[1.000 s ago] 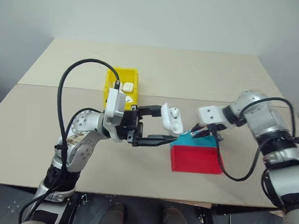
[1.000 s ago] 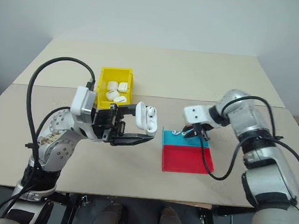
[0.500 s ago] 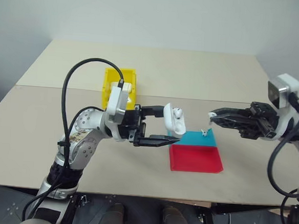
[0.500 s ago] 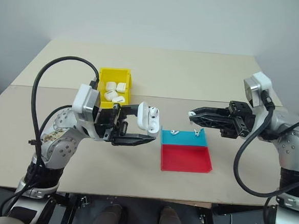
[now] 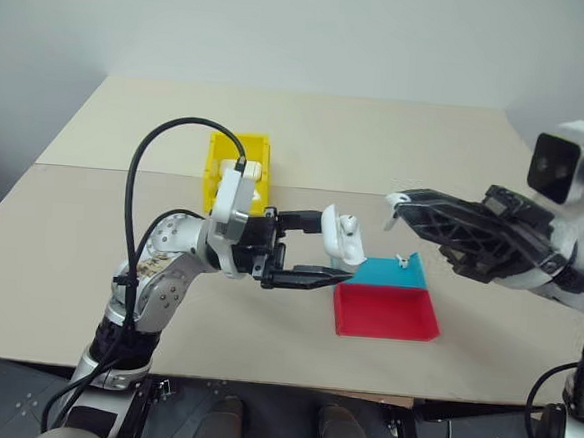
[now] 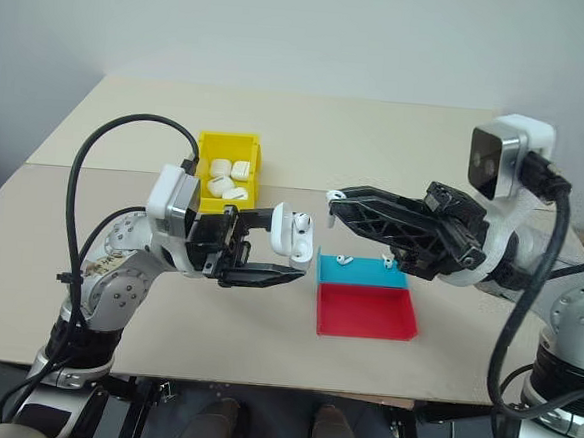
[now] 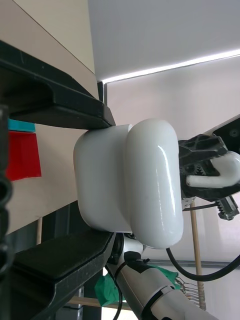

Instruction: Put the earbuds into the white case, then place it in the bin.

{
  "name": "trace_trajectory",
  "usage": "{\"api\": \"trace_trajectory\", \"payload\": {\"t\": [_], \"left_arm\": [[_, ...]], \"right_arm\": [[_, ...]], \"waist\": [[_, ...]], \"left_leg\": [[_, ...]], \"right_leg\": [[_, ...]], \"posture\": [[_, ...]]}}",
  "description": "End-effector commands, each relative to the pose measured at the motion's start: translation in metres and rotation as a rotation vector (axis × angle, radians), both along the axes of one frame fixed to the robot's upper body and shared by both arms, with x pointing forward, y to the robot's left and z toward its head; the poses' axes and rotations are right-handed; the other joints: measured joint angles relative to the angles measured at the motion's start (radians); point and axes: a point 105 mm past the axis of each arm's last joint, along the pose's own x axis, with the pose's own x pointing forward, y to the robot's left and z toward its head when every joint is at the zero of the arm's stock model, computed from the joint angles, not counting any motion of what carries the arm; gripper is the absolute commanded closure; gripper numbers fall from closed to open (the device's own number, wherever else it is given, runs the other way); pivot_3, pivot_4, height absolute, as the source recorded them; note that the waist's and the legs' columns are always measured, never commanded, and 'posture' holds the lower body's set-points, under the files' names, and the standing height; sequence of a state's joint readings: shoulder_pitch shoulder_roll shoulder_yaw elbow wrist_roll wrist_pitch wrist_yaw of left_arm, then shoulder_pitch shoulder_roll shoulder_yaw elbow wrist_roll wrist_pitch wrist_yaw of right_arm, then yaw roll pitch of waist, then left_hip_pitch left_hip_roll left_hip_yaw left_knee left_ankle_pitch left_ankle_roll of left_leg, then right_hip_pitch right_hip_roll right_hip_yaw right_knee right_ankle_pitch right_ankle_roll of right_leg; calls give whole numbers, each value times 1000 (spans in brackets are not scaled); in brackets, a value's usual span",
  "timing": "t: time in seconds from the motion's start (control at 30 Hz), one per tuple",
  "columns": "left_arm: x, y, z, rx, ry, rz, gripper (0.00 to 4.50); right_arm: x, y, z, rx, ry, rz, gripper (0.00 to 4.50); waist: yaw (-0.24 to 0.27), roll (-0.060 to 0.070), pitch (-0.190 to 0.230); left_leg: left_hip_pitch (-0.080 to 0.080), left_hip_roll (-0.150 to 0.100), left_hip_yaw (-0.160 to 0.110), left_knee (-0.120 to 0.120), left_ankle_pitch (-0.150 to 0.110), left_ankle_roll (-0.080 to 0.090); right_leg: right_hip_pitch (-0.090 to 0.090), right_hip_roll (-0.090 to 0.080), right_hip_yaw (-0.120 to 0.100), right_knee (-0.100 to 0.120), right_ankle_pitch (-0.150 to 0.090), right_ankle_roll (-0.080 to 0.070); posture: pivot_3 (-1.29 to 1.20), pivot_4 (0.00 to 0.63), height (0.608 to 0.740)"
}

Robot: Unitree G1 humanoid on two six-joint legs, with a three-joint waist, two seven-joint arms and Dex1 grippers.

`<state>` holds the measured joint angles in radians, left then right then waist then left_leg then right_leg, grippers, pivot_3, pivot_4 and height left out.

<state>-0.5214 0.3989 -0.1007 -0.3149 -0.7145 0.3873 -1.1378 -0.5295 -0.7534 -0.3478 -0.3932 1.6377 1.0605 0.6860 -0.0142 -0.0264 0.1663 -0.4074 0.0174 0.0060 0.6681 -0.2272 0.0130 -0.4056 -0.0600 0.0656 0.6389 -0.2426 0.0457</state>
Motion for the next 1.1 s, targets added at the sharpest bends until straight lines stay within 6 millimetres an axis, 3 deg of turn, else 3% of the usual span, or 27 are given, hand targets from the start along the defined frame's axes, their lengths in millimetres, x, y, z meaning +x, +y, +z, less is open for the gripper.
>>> {"api": "trace_trajectory", "payload": {"t": [0.03,0.53,0.97,1.1], "left_arm": [[-7,-1,10,-15,-37,-29,1751],[-9,-6,12,-31,-49,-40,1751],[-8,-5,12,-30,-55,-36,1751],[-8,-4,12,-27,-58,-36,1751]], "right_arm": [[-10,8,-1,-31,-1,42,3880],[2,18,-20,-140,-9,-60,3880],[-3,19,-26,-163,-85,-50,3880],[-1,19,-28,-178,-96,-56,2555]], "waist": [[-1,0,0],[0,0,0],[0,0,0],[-1,0,0]], "left_leg": [[0,0,0,0,0,0],[-1,0,0,0,0,0],[-1,0,0,0,0,0],[-1,0,0,0,0,0]], "right_leg": [[0,0,0,0,0,0],[0,0,0,-1,0,0],[0,0,0,-1,0,0],[0,0,0,-1,0,0]], "posture": [[0,150,740],[0,150,740],[0,150,740],[0,150,740]]}}
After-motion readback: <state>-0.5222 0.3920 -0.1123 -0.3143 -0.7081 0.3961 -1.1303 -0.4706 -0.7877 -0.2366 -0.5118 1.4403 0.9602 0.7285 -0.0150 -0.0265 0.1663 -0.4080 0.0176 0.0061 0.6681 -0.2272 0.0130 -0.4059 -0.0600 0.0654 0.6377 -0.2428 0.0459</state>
